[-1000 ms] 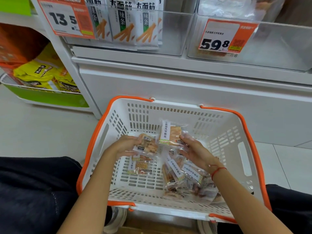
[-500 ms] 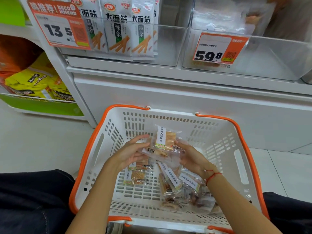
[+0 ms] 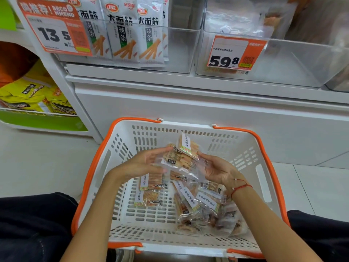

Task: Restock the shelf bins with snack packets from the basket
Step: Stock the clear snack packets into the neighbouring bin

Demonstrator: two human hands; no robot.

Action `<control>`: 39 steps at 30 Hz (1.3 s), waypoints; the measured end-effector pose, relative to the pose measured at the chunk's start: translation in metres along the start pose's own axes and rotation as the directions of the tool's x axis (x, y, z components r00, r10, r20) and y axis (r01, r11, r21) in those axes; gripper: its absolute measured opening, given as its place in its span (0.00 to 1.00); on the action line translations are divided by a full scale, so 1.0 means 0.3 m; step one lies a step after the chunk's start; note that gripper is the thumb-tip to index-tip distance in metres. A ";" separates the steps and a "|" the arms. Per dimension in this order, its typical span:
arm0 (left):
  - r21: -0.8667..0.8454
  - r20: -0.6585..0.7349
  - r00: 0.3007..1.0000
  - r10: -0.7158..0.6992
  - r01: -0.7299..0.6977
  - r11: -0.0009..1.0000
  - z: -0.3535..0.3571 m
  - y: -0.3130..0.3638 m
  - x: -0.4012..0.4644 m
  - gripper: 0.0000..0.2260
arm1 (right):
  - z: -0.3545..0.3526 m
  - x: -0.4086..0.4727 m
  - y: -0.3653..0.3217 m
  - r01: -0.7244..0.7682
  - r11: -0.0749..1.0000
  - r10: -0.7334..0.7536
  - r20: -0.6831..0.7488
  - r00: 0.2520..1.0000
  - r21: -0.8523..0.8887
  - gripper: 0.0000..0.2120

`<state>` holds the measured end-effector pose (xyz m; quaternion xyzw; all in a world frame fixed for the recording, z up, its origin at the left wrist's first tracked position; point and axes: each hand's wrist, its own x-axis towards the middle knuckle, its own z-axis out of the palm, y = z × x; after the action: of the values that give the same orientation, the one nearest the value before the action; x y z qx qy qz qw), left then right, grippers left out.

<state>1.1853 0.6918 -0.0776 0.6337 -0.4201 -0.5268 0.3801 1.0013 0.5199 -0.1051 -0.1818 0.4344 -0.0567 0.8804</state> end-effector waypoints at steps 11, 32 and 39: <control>-0.137 -0.352 0.927 -0.127 0.083 0.987 0.035 -0.107 0.014 0.18 | -0.027 0.010 0.029 0.438 0.867 -0.444 0.031 0.896 -0.237 0.12; -0.509 -0.531 0.756 -0.383 0.076 0.857 0.131 -0.179 0.061 0.33 | 0.116 0.124 0.222 0.408 0.475 -0.620 0.032 0.784 -0.780 0.10; -0.609 -0.631 0.565 -0.533 0.066 0.791 0.084 -0.232 0.070 0.33 | -0.107 0.202 0.204 -0.108 -0.204 -0.305 -0.041 0.951 -0.973 0.18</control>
<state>1.1716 0.6959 -0.1531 0.7328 0.0652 -0.3513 0.5790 1.0099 0.5523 -0.1907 -0.8188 0.4148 0.2055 0.3395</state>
